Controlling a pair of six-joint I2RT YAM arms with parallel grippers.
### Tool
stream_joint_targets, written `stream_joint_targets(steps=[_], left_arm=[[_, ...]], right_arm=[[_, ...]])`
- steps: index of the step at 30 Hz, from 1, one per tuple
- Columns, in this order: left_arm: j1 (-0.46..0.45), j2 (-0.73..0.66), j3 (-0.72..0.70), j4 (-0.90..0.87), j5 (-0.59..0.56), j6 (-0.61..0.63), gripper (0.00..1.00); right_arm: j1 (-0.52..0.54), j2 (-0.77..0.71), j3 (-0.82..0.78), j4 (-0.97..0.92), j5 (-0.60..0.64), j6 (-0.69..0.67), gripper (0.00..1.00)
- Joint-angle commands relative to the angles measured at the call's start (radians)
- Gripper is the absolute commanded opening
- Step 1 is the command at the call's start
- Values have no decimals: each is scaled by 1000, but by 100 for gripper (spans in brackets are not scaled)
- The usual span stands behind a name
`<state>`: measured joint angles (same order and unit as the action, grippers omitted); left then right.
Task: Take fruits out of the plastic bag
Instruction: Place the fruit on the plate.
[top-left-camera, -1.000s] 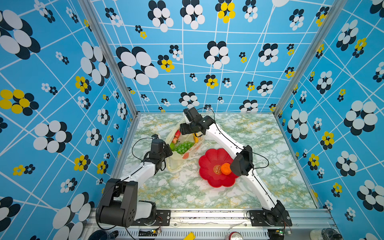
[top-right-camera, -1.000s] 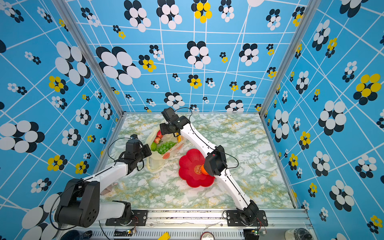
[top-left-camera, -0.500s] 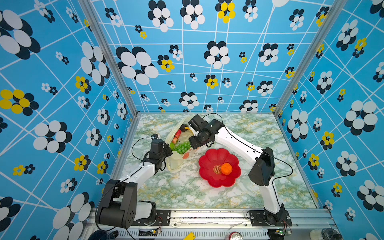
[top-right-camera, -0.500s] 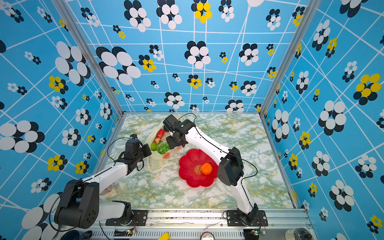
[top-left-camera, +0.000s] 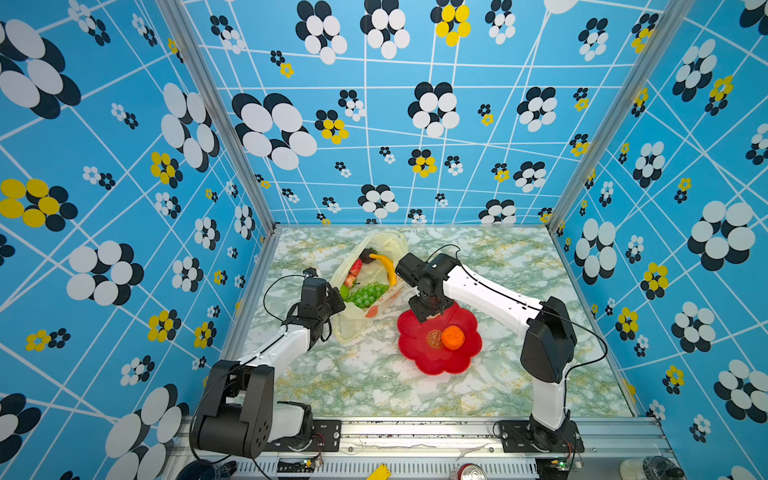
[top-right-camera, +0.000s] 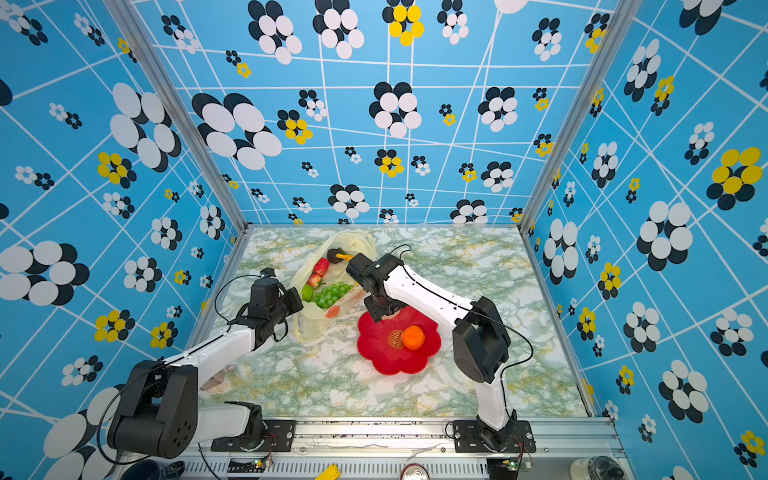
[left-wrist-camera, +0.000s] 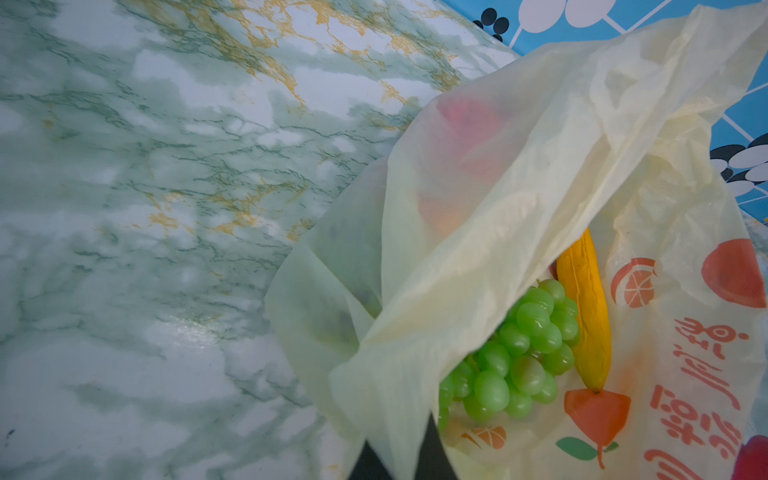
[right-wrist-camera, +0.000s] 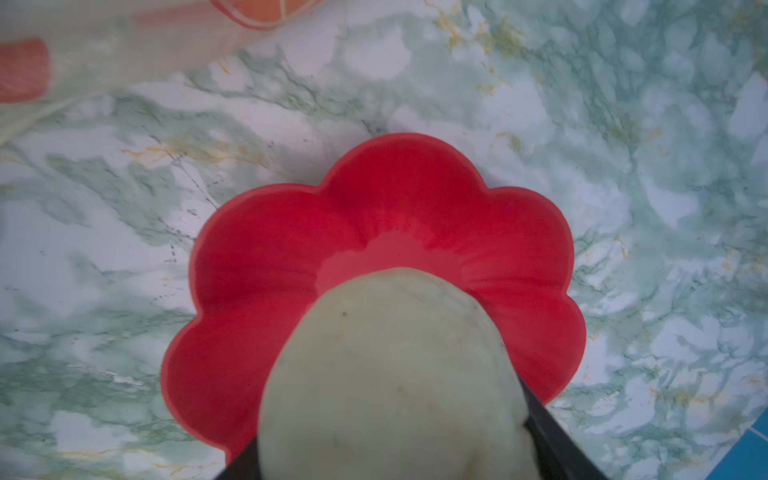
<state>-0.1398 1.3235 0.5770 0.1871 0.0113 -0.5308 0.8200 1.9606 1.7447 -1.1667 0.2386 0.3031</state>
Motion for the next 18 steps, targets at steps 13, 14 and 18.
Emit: stream_joint_targets(steps=[13,14,18], left_arm=[[-9,-43,11,-29,-1,11,1],[-9,-43,10,-29,-1,11,1],[-8,-38,10,-25,0,11,1]], right_arm=[[-91,84,2,-117,38,-9,56],[-94,88,1,-119,38,-11,56],[-100,113,5,-123,26,-21,55]])
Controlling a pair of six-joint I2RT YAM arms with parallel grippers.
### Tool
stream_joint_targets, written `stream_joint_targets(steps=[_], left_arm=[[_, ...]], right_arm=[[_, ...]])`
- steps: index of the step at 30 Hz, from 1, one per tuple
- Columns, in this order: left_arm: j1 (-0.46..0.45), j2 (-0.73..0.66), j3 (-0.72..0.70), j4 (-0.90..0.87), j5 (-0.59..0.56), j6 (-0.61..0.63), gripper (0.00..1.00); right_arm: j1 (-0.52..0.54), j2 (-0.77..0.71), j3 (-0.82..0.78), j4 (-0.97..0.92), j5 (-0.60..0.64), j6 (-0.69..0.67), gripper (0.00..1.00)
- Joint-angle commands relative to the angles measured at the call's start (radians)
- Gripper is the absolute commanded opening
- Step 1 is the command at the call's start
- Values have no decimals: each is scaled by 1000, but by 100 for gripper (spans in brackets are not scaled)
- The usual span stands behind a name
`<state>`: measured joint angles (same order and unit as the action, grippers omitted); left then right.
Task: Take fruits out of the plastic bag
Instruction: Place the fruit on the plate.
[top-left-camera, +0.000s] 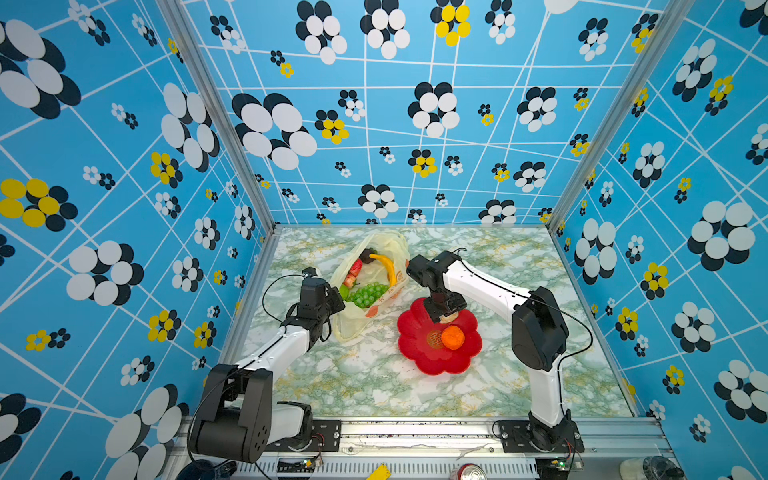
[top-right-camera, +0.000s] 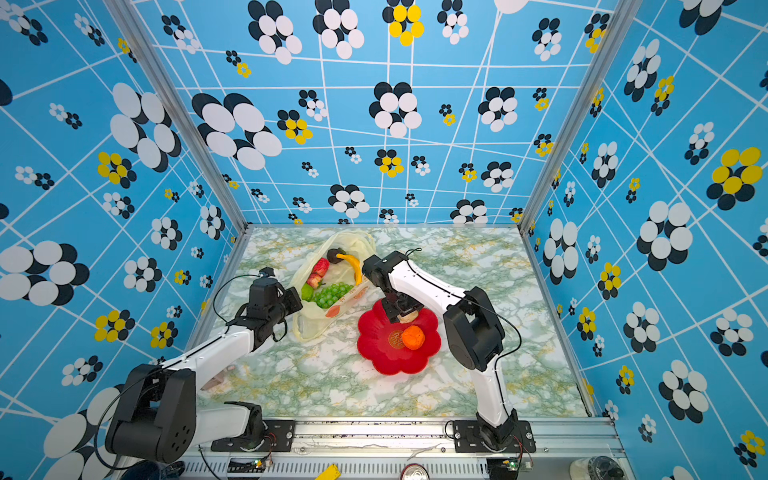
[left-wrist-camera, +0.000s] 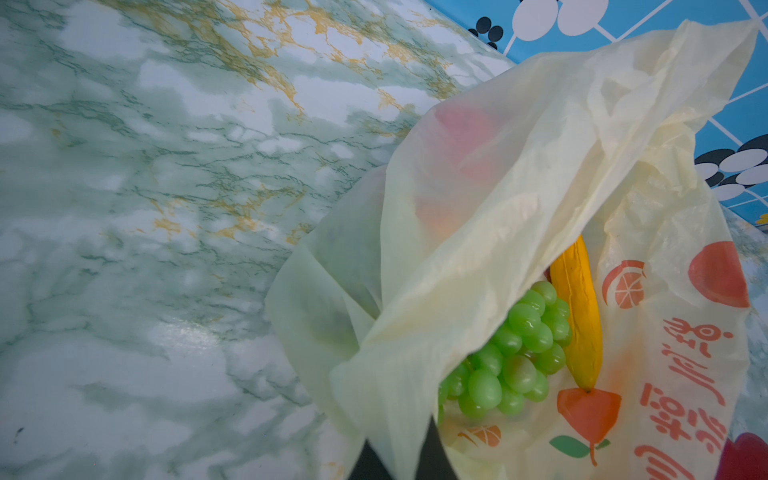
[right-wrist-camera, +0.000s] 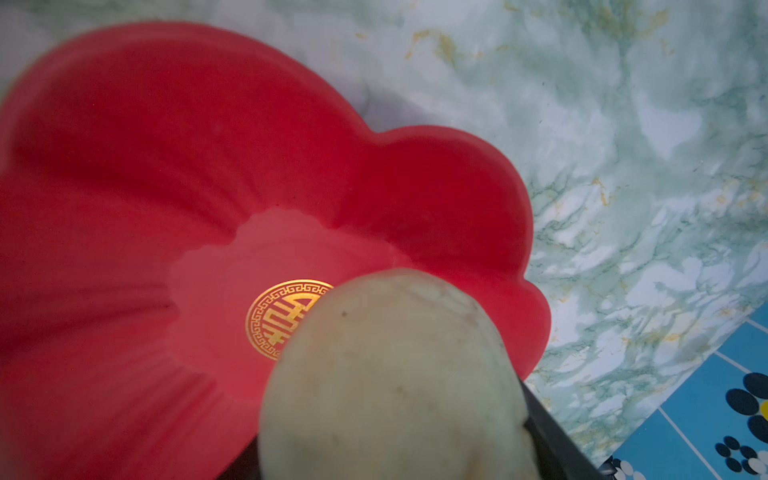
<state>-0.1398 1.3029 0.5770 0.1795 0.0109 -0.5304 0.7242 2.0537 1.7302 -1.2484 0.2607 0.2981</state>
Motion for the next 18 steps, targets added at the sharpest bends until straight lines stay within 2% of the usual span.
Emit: stream_joint_targets(steps=[1,18], left_arm=[[-9,-17,9,-18,0,11,1],[-9,-17,8,-18,-8,15,1]], right_arm=[[-5,28,22,-46,2,-18,55],[30,95,30,-130,-3,-29,54]])
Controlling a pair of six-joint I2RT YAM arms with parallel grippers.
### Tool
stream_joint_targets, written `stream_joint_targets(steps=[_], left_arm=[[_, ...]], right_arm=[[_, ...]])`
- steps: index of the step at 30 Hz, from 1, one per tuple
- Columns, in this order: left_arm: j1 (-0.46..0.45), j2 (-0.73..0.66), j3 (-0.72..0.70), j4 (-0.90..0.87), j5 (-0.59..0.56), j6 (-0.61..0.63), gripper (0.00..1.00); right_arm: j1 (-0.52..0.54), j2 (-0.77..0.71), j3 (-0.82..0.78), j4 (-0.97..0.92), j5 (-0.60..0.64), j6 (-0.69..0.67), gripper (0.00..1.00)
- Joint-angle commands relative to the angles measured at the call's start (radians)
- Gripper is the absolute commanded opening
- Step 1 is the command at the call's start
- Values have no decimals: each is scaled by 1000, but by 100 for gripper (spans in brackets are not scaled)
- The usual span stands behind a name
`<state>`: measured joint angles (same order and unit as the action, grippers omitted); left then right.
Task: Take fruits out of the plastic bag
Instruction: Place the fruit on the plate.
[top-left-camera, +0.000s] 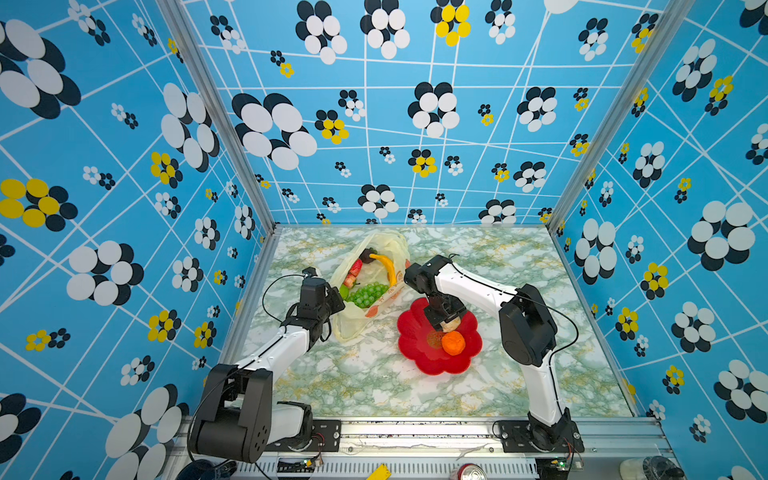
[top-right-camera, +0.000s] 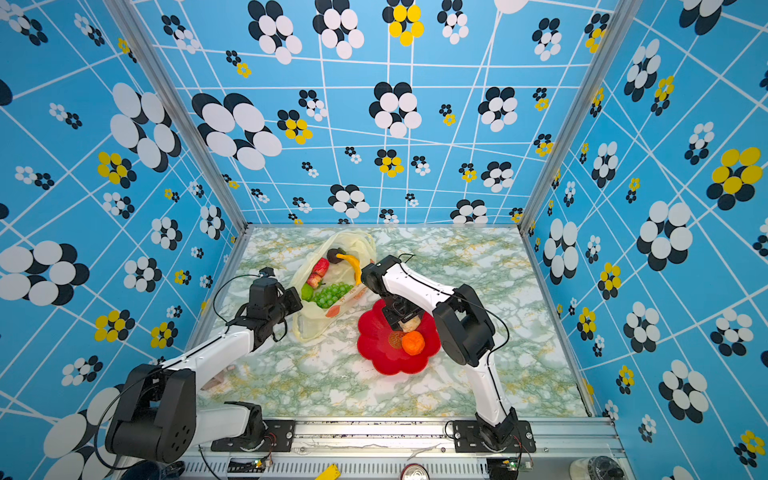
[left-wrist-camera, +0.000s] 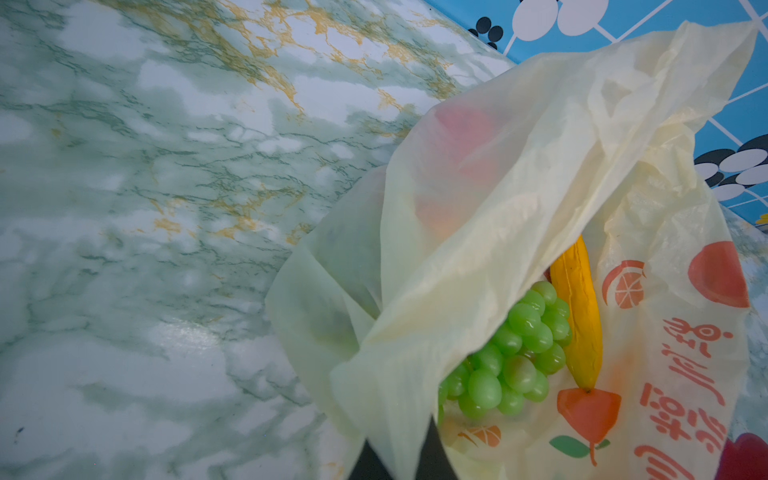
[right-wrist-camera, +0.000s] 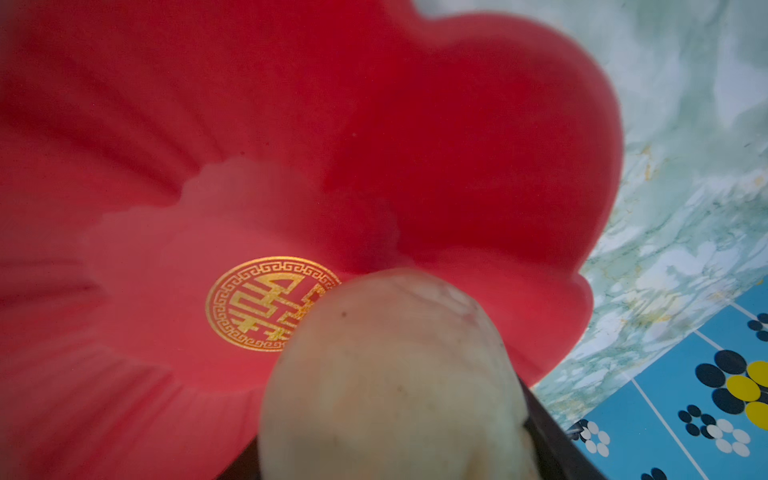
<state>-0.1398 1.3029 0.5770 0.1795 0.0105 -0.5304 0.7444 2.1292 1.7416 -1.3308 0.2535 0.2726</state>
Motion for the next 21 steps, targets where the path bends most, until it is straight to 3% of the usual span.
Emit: stream_joint_targets(steps=[1,15,21], left_arm=[[-9,-17,8,-17,-8,15,1],[-8,-22,7,-18,-10,18,1],[-8,-20,7,-20,-11,18,1]], right_arm=[[11,25,24,-50,3,-4,54],[25,113,94,-93,43,-5,60],[34,123,120,-106,58,-5,71]])
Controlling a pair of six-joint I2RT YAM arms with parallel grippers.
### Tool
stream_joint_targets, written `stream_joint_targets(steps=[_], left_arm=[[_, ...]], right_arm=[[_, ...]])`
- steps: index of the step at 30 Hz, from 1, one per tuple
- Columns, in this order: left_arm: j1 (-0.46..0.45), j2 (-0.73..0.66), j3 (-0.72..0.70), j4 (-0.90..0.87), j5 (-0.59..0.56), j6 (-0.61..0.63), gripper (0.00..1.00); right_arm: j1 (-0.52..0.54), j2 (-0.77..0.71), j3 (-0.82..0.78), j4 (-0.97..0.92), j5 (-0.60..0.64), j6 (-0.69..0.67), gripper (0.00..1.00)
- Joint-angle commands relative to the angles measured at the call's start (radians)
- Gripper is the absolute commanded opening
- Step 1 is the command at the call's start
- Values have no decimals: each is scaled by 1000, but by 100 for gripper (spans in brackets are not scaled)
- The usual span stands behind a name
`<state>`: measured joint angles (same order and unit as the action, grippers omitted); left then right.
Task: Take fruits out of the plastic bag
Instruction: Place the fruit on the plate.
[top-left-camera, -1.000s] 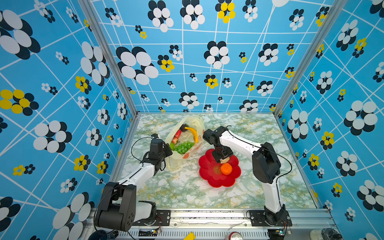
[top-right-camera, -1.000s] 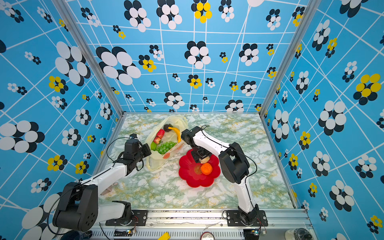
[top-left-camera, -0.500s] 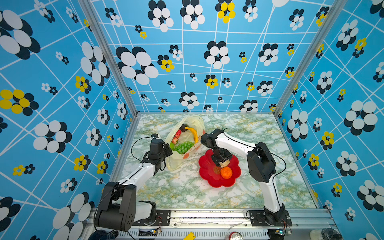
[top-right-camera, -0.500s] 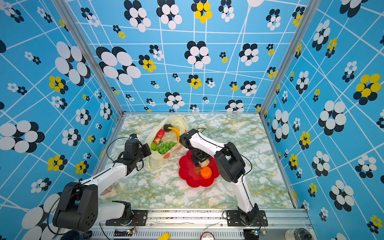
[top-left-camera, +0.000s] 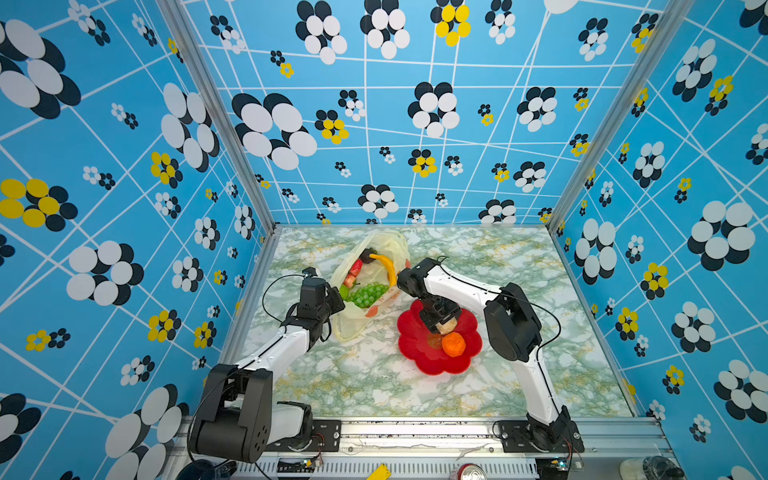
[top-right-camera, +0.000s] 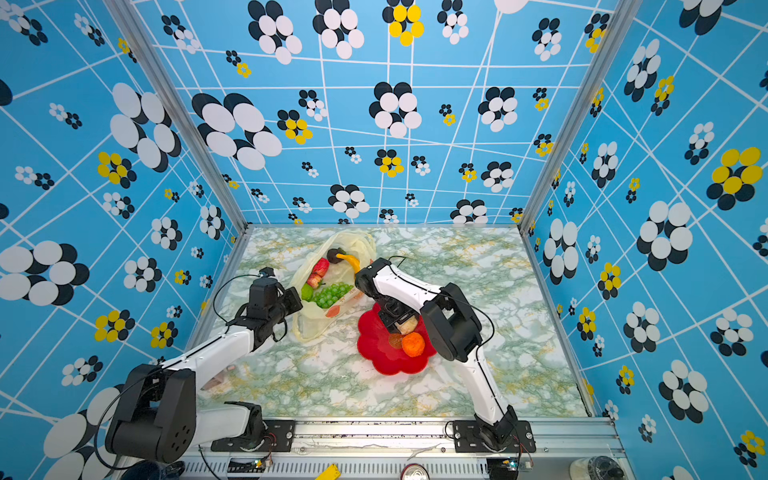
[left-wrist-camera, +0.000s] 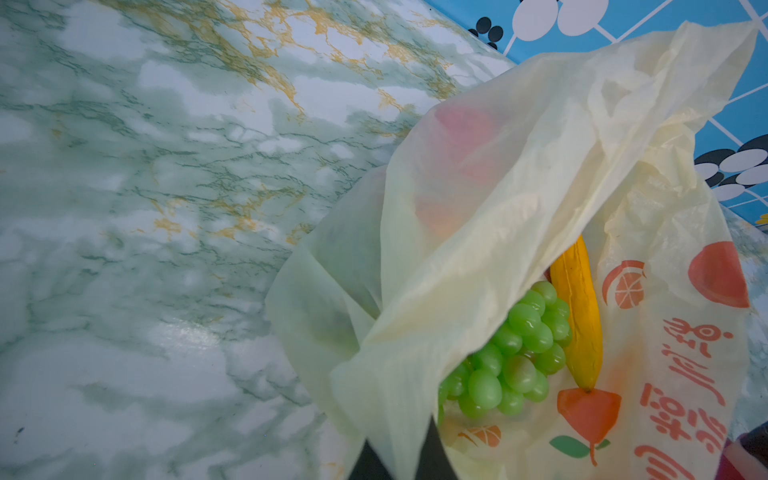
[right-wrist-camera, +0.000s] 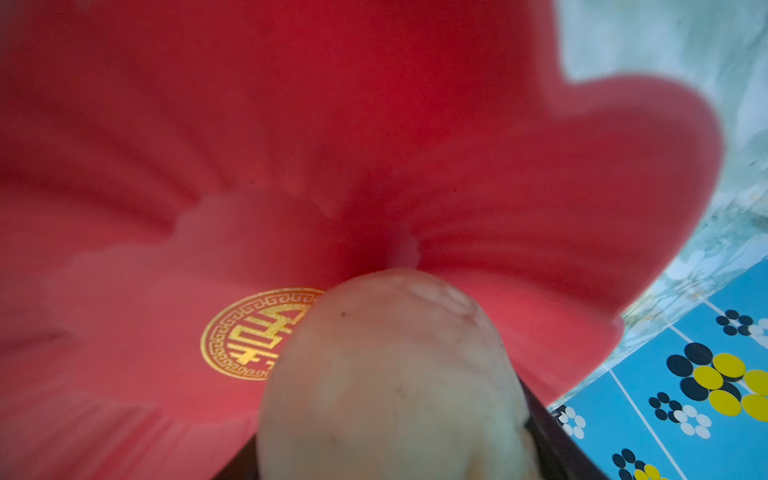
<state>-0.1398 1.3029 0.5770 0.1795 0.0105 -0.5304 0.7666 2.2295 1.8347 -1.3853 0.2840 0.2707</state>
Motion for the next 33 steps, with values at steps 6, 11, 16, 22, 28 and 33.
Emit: stream_joint_targets(steps=[6,11,16,22,28,33], left_arm=[[-9,-19,8,-18,-12,19,1],[-9,-19,7,-18,-13,20,1],[-9,-19,8,-18,-12,20,1],[-9,-17,8,-18,-7,19,1],[-8,-19,8,-18,-8,16,1],[-8,-33,4,-22,-20,13,1]], right_arm=[[21,9,37,-48,40,-13,83],[26,7,50,-53,39,-15,86],[32,-6,58,-50,31,-16,90],[40,-43,59,-45,0,-17,92],[45,-124,76,-22,-33,-5,92],[49,-168,117,6,-49,15,91]])
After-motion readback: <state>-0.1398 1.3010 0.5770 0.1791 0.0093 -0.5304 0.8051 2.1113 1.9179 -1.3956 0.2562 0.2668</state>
